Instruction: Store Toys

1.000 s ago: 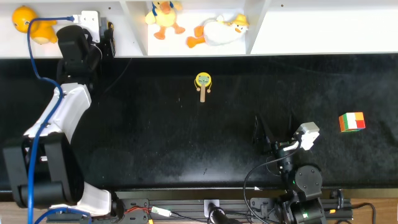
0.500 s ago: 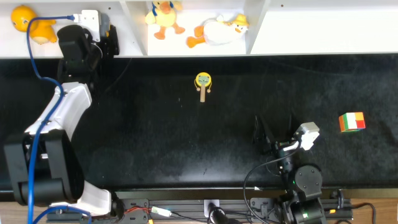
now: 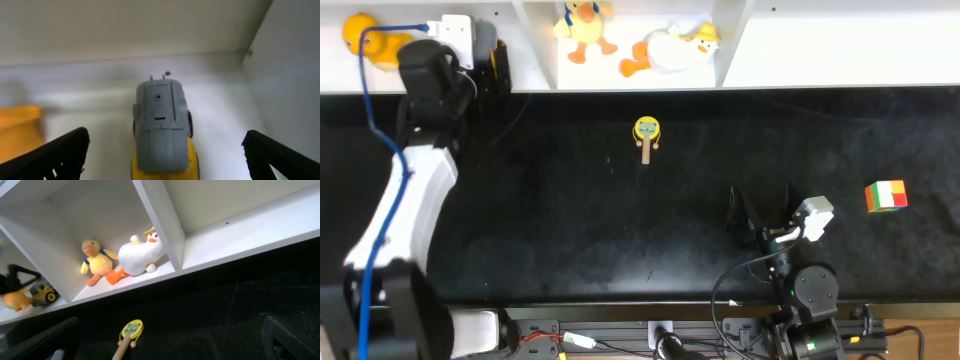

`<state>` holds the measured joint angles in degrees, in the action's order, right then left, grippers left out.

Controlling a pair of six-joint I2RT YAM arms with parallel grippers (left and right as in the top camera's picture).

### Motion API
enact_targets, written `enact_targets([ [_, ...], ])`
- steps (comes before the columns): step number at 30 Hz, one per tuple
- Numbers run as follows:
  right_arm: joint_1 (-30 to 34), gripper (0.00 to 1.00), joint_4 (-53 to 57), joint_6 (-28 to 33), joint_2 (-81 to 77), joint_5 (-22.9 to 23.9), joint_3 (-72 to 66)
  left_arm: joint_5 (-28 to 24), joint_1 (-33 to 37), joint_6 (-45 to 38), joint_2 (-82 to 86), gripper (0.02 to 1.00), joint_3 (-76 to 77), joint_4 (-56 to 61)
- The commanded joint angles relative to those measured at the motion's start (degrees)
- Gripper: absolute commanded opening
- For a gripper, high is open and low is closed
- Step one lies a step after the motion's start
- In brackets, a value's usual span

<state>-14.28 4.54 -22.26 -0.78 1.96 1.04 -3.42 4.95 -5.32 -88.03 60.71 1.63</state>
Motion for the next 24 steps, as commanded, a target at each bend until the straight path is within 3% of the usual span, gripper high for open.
enact_targets([
  [1, 0.2, 0.996, -0.3, 0.0, 0.6, 0.6, -0.8, -0.7, -0.2, -0.6, 6.0, 0.998, 1.3, -5.2],
  [16, 0.2, 0.993, -0.3, 0.0, 0.6, 0.6, -0.8, -0.5, -0.2, 1.2, 27.1, 0.998, 1.3, -40.4],
  [24, 0.2, 0.996, -0.3, 0.0, 0.6, 0.6, -0.8, -0.9, -0.2, 1.3, 34.5, 0.998, 1.3, -53.5],
])
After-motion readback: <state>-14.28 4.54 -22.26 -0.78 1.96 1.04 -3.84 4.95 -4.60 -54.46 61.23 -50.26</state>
